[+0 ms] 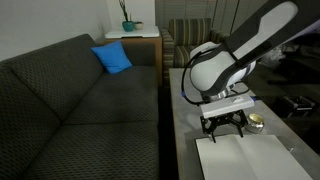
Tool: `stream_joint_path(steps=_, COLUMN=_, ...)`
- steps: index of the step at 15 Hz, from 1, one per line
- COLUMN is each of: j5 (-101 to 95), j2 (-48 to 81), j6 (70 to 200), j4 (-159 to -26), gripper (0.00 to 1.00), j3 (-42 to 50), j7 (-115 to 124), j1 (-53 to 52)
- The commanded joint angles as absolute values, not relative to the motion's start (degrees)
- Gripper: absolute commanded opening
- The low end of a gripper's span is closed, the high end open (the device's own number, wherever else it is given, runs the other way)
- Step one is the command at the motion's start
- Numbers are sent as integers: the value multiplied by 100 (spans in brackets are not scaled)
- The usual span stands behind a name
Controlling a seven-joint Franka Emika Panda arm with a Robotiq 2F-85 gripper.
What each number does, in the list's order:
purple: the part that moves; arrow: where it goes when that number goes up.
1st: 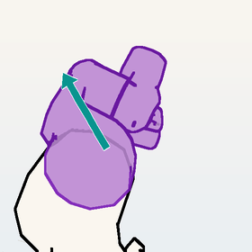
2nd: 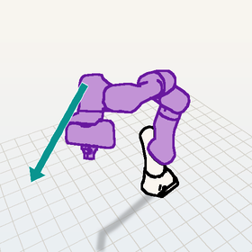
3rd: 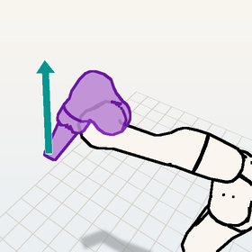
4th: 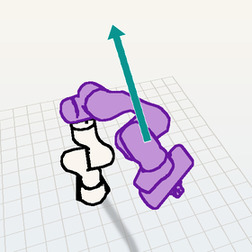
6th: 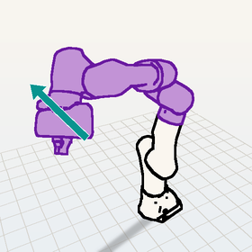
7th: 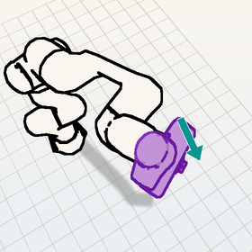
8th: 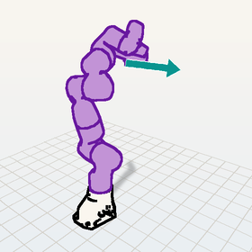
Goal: Close the book
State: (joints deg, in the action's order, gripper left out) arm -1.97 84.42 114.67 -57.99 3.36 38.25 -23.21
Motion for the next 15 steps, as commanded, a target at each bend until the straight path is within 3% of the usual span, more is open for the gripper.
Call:
stream_joint_path(steps=1, j5=-481, j2=8442, j6=11431, j4=-5709, gripper=100, j3=455, j7=3849, j1=-2376)
stream_joint_path(steps=8, j5=-713, j2=8442, j6=11529, j4=-5713, gripper=100, j3=398, j7=3745, j1=-2335)
stream_joint_path(steps=15, j5=-1008, j2=8463, j6=13563, j4=-6030, gripper=100, j3=632, j7=3878, j1=-2404)
